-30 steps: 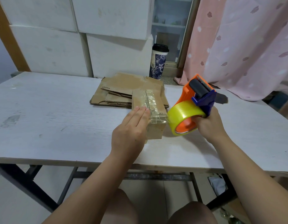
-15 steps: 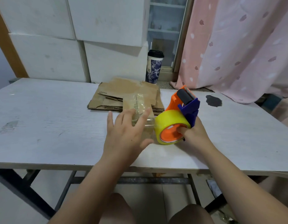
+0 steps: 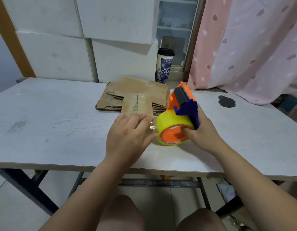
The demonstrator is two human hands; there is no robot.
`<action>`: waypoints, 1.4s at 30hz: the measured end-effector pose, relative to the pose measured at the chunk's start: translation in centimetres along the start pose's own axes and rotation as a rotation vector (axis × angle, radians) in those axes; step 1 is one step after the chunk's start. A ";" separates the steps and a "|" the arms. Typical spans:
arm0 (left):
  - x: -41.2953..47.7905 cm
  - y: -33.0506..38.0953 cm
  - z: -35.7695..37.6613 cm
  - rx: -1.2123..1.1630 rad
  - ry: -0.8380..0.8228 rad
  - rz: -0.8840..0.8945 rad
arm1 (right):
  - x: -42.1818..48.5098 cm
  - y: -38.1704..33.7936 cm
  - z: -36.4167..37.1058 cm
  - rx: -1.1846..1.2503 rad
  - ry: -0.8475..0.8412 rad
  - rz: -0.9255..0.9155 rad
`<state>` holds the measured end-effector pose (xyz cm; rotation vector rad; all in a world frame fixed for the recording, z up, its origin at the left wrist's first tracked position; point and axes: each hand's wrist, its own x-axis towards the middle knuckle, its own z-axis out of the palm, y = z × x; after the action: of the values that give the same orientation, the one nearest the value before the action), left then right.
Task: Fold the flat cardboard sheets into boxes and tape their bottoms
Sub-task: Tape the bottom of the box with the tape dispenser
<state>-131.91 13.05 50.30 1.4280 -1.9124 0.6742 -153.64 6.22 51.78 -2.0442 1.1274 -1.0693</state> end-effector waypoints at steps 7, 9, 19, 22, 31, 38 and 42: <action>-0.2 -0.6 0.8 0.081 0.124 0.042 | 1.3 -0.9 -1.5 -0.342 -0.024 -0.156; -0.1 -0.5 0.8 0.076 0.123 0.041 | 1.5 -0.7 -1.6 -0.397 -0.016 -0.198; -0.2 -0.2 0.8 -0.040 0.095 -0.047 | 0.0 0.6 -2.0 -0.100 0.037 0.027; -0.2 -0.2 0.7 -0.066 0.085 -0.069 | -0.2 0.6 -2.5 -0.157 0.032 0.009; -0.1 -0.1 0.5 -0.118 0.058 -0.126 | 0.1 0.4 -4.0 -0.527 -0.013 -0.109; -0.2 -0.2 0.6 -0.109 0.069 -0.118 | -0.2 0.6 -4.8 -0.344 0.004 -0.013; -0.5 -0.7 1.0 -0.055 0.094 -0.061 | 0.0 0.4 -4.9 -0.591 -0.069 -0.019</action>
<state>-131.31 12.42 49.33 1.3902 -1.7946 0.6438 -157.97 5.53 54.10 -2.5139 1.5214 -0.7135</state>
